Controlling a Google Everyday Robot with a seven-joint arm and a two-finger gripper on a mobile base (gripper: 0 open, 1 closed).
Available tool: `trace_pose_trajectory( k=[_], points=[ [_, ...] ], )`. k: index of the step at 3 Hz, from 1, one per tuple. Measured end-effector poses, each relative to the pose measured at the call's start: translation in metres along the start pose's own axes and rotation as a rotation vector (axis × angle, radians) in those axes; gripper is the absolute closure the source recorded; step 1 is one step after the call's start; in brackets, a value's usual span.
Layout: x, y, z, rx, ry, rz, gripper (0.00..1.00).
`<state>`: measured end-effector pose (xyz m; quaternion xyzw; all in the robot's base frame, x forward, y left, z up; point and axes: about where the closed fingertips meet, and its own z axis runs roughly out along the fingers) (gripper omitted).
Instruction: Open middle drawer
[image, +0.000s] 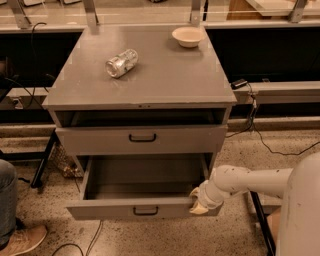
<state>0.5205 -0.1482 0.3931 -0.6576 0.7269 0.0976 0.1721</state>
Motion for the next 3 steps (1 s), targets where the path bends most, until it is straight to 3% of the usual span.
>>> trace_pose_trajectory(
  k=[2, 3],
  points=[
    [-0.0006, 0.0024, 0.0028, -0.006, -0.001, -0.001, 0.04],
    [-0.0014, 0.0038, 0.0039, -0.010, 0.001, -0.003, 0.00]
  ],
)
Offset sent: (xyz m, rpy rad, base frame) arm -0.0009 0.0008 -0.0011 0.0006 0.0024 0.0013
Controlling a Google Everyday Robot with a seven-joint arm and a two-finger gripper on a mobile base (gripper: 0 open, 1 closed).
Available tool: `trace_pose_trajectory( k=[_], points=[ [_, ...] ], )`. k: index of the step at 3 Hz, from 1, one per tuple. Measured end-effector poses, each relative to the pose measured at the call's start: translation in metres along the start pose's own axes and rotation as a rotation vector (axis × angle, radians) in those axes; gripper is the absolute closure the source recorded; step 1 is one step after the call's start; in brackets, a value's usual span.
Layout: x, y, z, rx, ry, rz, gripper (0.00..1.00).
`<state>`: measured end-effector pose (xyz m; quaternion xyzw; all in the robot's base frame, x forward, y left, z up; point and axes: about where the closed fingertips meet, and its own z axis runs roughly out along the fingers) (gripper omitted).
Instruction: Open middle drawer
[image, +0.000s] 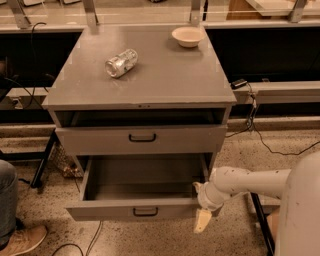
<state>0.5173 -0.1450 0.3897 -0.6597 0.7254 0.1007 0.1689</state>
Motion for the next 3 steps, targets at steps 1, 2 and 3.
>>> trace_pose_trajectory(
  k=[1, 2, 3],
  points=[
    [-0.006, 0.008, 0.005, -0.018, 0.017, -0.023, 0.00],
    [-0.014, 0.023, 0.007, -0.039, 0.030, -0.048, 0.00],
    [-0.019, 0.037, 0.003, -0.040, 0.039, -0.060, 0.18]
  ],
)
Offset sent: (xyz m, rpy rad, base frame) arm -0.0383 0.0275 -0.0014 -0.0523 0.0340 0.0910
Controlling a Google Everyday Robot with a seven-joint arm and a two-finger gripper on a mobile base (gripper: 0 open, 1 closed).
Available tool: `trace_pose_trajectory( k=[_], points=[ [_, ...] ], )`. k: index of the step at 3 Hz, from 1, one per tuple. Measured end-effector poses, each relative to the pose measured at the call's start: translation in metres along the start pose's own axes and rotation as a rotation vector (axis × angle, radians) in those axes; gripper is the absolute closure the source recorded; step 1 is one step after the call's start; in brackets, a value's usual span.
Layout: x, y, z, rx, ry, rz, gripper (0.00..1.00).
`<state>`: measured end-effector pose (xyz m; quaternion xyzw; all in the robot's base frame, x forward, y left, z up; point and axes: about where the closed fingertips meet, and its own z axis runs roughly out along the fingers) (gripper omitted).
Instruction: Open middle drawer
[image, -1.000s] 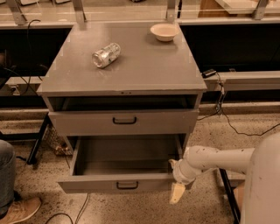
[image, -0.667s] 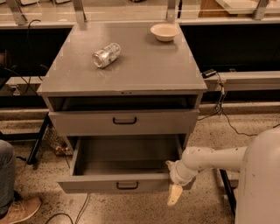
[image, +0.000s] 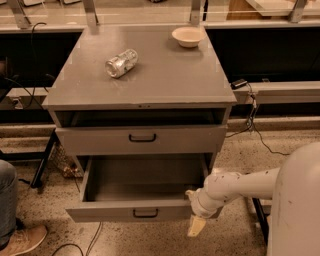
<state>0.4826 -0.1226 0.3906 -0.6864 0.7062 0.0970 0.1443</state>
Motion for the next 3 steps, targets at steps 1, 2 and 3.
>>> trace_pose_trajectory(
  k=[1, 2, 3],
  points=[
    [-0.001, 0.010, -0.003, 0.001, -0.001, -0.001, 0.41],
    [0.001, 0.021, -0.006, -0.005, -0.005, 0.006, 0.64],
    [0.010, 0.035, -0.010, -0.005, -0.016, 0.040, 0.88]
  ],
)
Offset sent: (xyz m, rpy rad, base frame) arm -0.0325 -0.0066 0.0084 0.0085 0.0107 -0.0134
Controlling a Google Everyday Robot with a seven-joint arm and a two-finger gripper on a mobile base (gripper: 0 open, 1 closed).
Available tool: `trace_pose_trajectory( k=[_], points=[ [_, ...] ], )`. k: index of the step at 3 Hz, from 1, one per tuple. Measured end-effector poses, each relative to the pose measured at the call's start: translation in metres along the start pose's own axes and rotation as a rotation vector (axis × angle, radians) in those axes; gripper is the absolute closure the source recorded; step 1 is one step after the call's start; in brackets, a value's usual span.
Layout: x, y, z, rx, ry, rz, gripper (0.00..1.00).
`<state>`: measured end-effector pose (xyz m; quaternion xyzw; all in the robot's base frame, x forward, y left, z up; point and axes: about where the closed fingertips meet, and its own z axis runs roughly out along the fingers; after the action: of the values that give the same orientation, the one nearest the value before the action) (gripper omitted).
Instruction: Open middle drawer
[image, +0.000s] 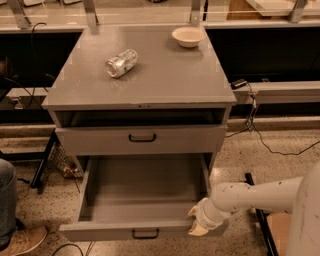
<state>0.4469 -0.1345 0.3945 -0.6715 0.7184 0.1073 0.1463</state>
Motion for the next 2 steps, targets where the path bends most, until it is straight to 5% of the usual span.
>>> trace_pose_trajectory(
  k=[1, 2],
  points=[
    [0.0029, 0.0046, -0.0007, 0.000, -0.008, 0.011, 0.84],
    [0.0029, 0.0056, 0.0002, -0.002, -0.009, 0.011, 0.60]
  ],
)
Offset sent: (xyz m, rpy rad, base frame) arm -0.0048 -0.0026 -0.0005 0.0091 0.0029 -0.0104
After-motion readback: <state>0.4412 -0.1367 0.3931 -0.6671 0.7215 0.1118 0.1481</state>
